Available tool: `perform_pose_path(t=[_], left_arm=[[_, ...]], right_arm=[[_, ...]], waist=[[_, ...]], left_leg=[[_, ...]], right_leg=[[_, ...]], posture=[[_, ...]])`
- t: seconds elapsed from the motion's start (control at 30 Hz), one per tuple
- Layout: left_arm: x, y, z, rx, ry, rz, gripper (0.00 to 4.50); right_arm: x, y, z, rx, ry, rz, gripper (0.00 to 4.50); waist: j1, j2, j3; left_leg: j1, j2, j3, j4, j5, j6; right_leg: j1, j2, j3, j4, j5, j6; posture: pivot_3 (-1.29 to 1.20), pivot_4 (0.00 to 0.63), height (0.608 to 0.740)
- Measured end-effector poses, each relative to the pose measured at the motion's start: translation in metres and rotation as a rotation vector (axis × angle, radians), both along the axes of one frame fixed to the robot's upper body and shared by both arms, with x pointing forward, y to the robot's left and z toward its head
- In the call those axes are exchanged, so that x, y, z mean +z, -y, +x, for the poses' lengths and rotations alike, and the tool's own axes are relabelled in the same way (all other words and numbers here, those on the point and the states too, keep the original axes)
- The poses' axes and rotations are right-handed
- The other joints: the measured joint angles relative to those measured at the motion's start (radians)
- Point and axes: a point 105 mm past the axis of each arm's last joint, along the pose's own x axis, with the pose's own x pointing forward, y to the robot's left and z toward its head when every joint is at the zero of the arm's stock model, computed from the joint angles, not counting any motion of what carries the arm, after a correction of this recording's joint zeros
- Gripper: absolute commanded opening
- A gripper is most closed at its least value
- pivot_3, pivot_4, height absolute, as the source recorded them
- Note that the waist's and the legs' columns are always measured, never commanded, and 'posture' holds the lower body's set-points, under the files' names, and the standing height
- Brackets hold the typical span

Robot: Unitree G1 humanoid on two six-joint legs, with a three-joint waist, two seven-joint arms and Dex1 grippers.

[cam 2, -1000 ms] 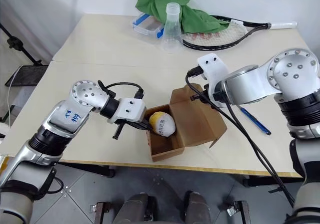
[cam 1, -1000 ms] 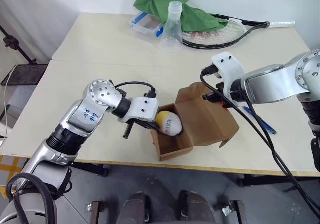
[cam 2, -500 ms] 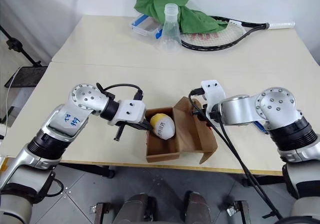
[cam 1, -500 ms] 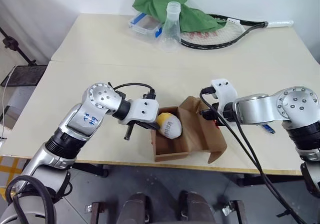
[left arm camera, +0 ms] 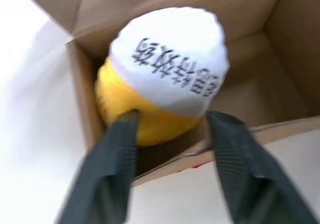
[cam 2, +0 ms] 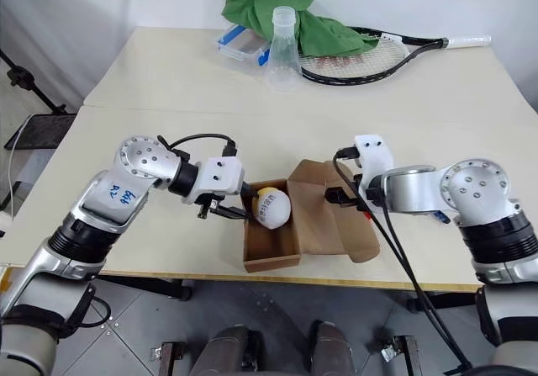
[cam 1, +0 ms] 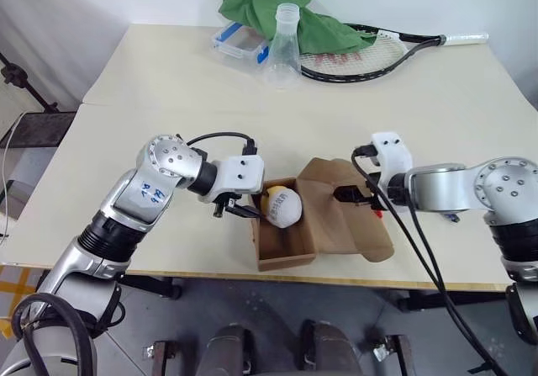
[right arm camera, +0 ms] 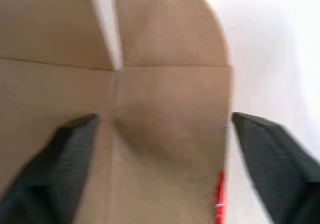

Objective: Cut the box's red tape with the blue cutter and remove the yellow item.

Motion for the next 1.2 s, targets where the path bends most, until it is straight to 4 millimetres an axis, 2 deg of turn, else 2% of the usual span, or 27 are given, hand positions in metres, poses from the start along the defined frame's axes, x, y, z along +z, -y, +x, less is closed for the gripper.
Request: perform_pose_path(t=[0.13, 0.17, 0.23, 0.4, 0.63, 0.8, 0.9, 0.97, 1.07, 1.2], left_arm=[[0.006, -0.003, 0.004, 0.018, 0.012, -0.01, 4.37], [0.006, -0.004, 0.005, 0.025, 0.009, -0.012, 4.47], [0.007, -0.006, 0.007, 0.044, -0.004, -0.022, 4.47], [0.008, 0.002, 0.004, 0.042, -0.055, -0.077, 4.47], [0.018, 0.018, -0.008, -0.031, -0.045, -0.123, 4.47], [0.026, 0.021, -0.011, -0.052, -0.061, -0.148, 4.47], [0.02, 0.025, -0.016, -0.093, -0.086, -0.12, 4.47], [0.009, 0.03, -0.019, -0.114, -0.106, -0.083, 4.47], [-0.005, 0.035, -0.016, -0.113, -0.122, -0.055, 3.9], [-0.006, 0.04, -0.018, -0.132, -0.128, -0.063, 2.78]], right_arm=[[0.005, 0.011, 0.0, 0.021, 0.013, -0.02, 4.5], [0.006, 0.012, 0.0, 0.028, 0.016, -0.019, 4.5], [0.008, 0.014, 0.0, 0.039, 0.02, -0.021, 4.5], [0.02, 0.038, -0.004, 0.057, 0.043, -0.062, 4.5], [0.022, 0.046, -0.003, 0.094, 0.051, -0.092, 4.5], [0.025, 0.054, -0.002, 0.08, 0.065, -0.102, 4.5], [0.027, 0.055, -0.001, 0.08, 0.078, -0.106, 4.5], [0.027, 0.052, -0.003, 0.096, 0.081, -0.098, 4.5], [0.026, 0.05, -0.007, 0.129, 0.088, -0.09, 4.5], [0.03, 0.041, -0.018, 0.219, 0.129, -0.037, 4.5]], waist=[[0.001, 0.0, 0.0], [0.001, 0.0, 0.0], [0.001, 0.0, 0.0], [0.007, 0.0, 0.0], [0.004, 0.0, 0.001], [0.006, 0.0, 0.001], [0.005, 0.0, 0.001], [0.006, 0.0, 0.001], [0.008, 0.0, 0.001], [0.007, 0.0, 0.001]], left_leg=[[0.0, 0.0, 0.0, 0.0, 0.0, 0.0], [0.0, 0.0, 0.001, 0.0, 0.0, 0.0], [0.0, 0.0, 0.0, 0.0, 0.0, 0.0], [-0.003, -0.001, 0.0, 0.0, 0.0, 0.0], [-0.004, -0.001, 0.0, -0.001, 0.0, 0.0], [-0.004, -0.002, 0.0, -0.001, 0.0, 0.0], [-0.004, -0.002, 0.0, -0.001, 0.0, 0.0], [-0.004, -0.002, 0.0, -0.001, 0.0, 0.0], [-0.004, -0.002, 0.0, -0.001, 0.0, 0.0], [-0.004, -0.002, 0.0, -0.001, 0.0, 0.0]], right_leg=[[0.0, 0.0, 0.0, 0.0, 0.0, 0.0], [0.0, 0.0, 0.0, 0.0, 0.0, 0.0], [0.0, 0.0, 0.0, 0.0, 0.0, 0.0], [-0.002, 0.0, 0.0, -0.001, 0.0, 0.0], [-0.003, 0.0, 0.0, -0.001, 0.0, 0.0], [-0.003, 0.0, -0.001, -0.001, 0.0, 0.0], [-0.003, 0.0, -0.001, -0.001, 0.0, 0.0], [-0.003, 0.0, -0.001, -0.001, 0.0, 0.0], [-0.003, 0.0, -0.001, -0.001, 0.0, 0.0], [-0.003, 0.0, -0.001, -0.001, 0.0, 0.0]], posture=[[0.0, 0.15, 0.74], [0.0, 0.15, 0.74], [0.0, 0.15, 0.74], [0.0, 0.15, 0.74], [0.0, 0.15, 0.74], [0.0, 0.15, 0.74], [0.0, 0.15, 0.74], [0.0, 0.15, 0.74], [0.0, 0.15, 0.74], [0.0, 0.15, 0.74]])
